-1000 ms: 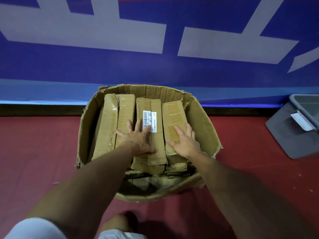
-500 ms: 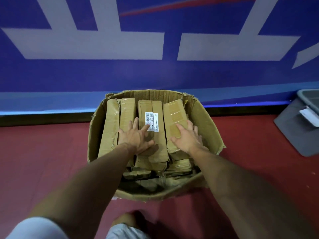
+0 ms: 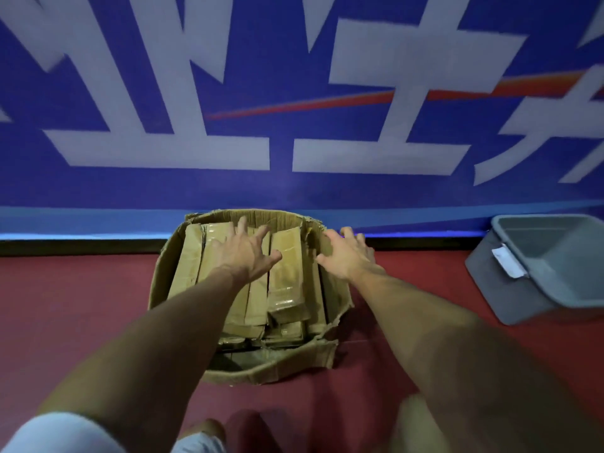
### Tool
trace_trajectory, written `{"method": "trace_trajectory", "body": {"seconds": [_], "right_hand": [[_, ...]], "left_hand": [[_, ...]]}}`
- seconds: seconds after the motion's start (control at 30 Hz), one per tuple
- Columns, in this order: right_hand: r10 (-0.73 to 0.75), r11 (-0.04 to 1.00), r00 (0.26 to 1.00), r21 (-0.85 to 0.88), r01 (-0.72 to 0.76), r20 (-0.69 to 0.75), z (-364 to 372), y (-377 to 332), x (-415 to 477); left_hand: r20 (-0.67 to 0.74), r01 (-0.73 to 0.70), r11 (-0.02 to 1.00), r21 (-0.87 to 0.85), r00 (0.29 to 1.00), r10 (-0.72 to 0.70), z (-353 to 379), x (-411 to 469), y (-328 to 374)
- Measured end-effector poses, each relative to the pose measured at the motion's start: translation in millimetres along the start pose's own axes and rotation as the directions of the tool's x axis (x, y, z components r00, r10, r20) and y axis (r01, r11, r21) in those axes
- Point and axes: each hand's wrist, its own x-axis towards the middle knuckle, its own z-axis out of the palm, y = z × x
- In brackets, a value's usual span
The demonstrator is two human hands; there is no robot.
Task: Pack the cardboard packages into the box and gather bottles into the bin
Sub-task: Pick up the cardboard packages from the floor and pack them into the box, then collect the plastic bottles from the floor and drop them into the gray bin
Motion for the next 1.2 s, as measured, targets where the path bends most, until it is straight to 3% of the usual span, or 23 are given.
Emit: {"method": "trace_trajectory", "body": {"seconds": [0.4, 0.7, 0.9, 1.2], "right_hand": [[0.11, 0.994, 0.991, 0.001, -0.11, -0.075, -344, -33, -100], [0.344, 0.938, 0.92, 0.012, -0.348, -0.188, -465, -43, -231], [0.545, 0.836, 0.792, 0.113, -0.537, -0.274, -498, -12, -349], [0.802, 0.584, 0.496, 0.257, -0.77, -0.334, -511, 75, -555]], "left_hand": [[-0.036, -0.157, 0.987, -0.043, 0.987, 0.155, -347, -40, 104], [-0.08, -0.412, 0.911, -0.004, 0.908, 0.41, -479, -104, 149], [-0.092, -0.579, 0.816, 0.006, 0.812, 0.577, -512, -165, 212], [-0.062, -0.842, 0.539, 0.0, 0.538, 0.841, -512, -309, 370]]}}
